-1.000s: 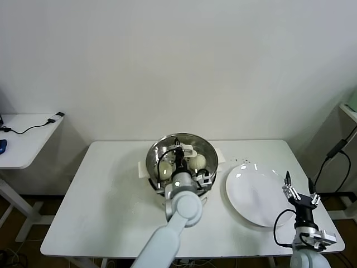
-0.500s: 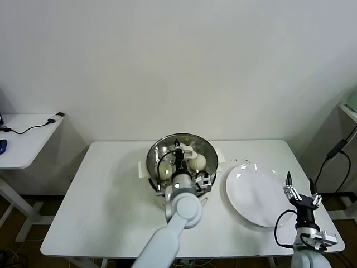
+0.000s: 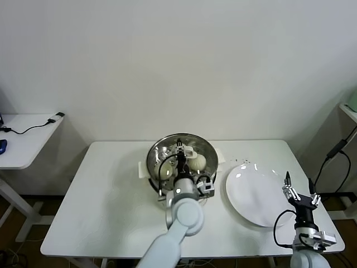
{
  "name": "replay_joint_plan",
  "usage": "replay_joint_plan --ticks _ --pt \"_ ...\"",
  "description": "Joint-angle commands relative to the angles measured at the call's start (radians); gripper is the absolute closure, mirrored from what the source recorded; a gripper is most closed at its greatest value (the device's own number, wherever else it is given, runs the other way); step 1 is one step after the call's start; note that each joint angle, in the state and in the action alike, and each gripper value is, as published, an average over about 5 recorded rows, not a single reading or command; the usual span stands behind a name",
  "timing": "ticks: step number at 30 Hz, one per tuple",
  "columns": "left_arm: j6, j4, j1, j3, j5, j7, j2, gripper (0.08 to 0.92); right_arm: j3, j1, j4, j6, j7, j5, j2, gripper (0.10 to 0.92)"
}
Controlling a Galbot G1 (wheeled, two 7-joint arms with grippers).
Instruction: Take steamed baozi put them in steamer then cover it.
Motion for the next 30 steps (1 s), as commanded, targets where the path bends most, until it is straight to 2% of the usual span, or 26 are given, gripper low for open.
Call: replay_joint_plan --ticks 1,10,14,19,21,25,30 --pt "0.012 -0.176 0.094 0.017 -0.008 0.01 -0.049 0.528 0.0 0.002 -0.003 0.0 0.001 -0.001 0.0 0.203" --pt "0.007 -0.373 0.188 -0.03 -0.052 0.016 0.018 0.268 -0.028 -0.006 -0.001 -0.013 -0.003 -0.017 0.0 0.203" --pt "-0.048 -0.501 0.257 -0.136 -0.212 -0.05 0.058 0.189 -0.059 -0.033 0.021 -0.034 -0.005 -0.073 0.005 0.203" --pt "-0.184 -0.55 0.333 -0.376 -0.553 -0.236 0.094 0.178 -0.128 -0.089 0.067 -0.024 -0.044 -0.112 0.005 0.203" --pt "-0.271 -0.547 0.363 -0.491 -0.746 -0.263 0.093 0.177 -0.152 -0.106 0.072 -0.005 -0.06 -0.134 0.002 0.203" --pt "-0.437 -0.532 0.431 -0.686 -1.152 -0.283 0.081 0.177 -0.191 -0.136 0.078 -0.011 -0.057 -0.183 -0.008 0.203" --pt "-0.66 -0.465 0.549 -0.864 -1.474 -0.203 0.096 0.177 -0.201 -0.158 0.085 -0.053 -0.054 -0.213 0.005 0.203"
